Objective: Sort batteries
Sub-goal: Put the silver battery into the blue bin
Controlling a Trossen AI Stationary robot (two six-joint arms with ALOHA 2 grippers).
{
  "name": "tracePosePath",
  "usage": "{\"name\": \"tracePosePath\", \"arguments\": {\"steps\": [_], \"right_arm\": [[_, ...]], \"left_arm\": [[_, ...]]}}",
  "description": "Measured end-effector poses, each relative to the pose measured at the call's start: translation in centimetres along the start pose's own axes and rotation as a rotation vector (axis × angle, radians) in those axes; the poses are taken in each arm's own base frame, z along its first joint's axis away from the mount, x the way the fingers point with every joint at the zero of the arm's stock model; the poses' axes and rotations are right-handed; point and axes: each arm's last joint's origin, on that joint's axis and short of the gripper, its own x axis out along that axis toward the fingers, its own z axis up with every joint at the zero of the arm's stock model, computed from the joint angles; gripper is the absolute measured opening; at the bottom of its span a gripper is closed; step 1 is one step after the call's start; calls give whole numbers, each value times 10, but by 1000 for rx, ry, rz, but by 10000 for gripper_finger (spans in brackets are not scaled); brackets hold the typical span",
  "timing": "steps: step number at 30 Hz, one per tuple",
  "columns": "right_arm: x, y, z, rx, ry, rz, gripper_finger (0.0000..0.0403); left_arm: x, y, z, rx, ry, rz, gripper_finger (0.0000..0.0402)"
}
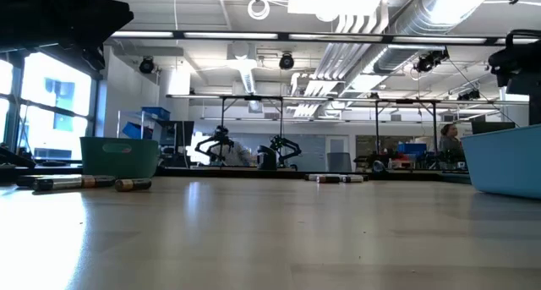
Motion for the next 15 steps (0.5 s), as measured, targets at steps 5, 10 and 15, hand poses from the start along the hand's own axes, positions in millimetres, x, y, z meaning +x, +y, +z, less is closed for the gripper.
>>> {"name": "tracePosePath", "arguments": {"steps": [5,10,15], "right_arm": [[7,-2,-1,1,2,5,17],[8,-3,-1,9,14,1,37],[8,-3,-1,10,18,0,45]], "left_arm": [[0,0,0,0,0,0,58],[0,0,0,0,0,0,58],[0,0,0,0,0,0,58]]}}
